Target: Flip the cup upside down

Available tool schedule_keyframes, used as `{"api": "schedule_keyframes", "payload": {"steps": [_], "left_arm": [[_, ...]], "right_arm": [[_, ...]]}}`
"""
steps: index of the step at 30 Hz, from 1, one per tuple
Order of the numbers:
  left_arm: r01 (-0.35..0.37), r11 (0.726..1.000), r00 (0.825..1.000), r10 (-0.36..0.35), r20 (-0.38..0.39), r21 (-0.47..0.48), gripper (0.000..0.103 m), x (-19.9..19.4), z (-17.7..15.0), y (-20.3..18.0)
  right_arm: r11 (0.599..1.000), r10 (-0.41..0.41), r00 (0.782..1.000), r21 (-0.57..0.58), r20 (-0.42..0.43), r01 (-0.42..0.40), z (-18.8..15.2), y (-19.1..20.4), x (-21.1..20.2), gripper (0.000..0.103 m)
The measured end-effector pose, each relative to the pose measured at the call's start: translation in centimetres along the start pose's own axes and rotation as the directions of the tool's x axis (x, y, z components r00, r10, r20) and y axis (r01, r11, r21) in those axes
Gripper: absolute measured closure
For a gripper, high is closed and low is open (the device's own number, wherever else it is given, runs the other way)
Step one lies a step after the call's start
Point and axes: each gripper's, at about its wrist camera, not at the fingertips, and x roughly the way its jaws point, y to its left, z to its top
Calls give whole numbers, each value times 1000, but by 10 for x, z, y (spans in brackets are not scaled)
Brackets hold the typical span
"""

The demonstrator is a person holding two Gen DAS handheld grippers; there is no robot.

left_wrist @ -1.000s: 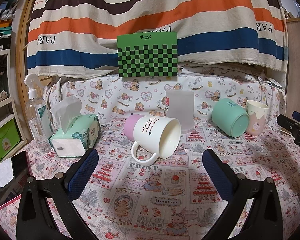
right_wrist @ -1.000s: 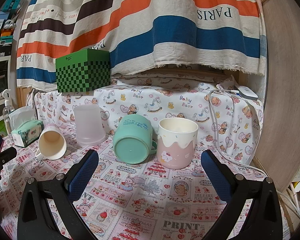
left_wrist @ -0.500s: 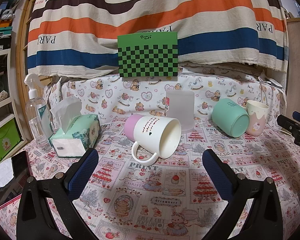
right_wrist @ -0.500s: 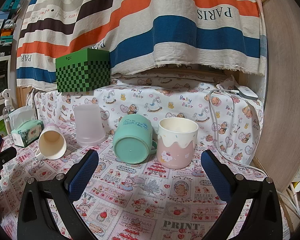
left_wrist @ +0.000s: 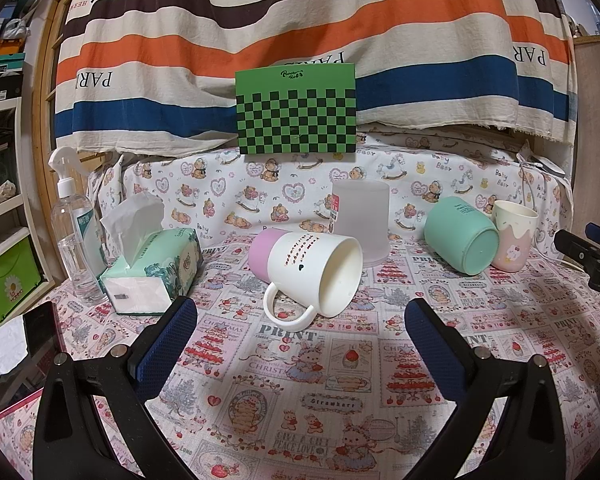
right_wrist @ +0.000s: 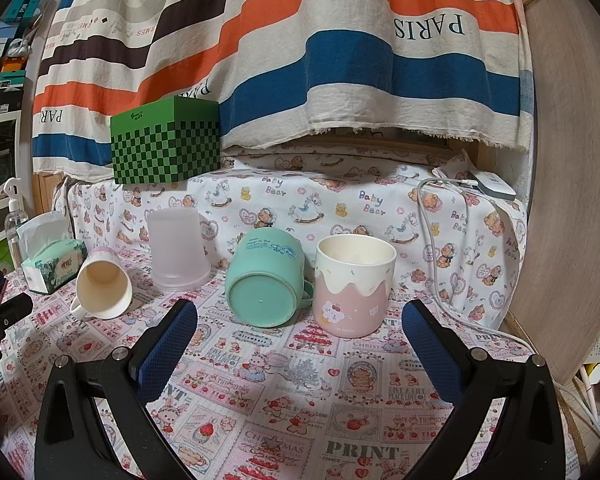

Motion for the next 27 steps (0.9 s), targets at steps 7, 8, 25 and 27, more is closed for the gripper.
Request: {"api": "schedule_keyframes", "payload": {"steps": [7, 8, 25, 27], "left_arm": [[0, 1000, 1000, 0, 0, 1, 0, 0, 0, 0], [0, 1000, 1000, 0, -1, 0, 0, 0, 0, 0], [-24, 1000, 1000, 24, -11, -16, 0, -1, 1, 6], [-28, 999, 1000, 28, -11, -19, 0, -1, 2, 6]], "right_arm": [[1000, -1, 1000, 0, 0, 1, 0, 0, 0, 0], [1000, -1, 1000, 0, -1, 1, 0, 0, 0, 0], [987, 83, 996, 139, -46, -76, 34, -17, -6, 0], [987, 91, 992, 140, -88, -78, 45, -16, 2, 0]]}}
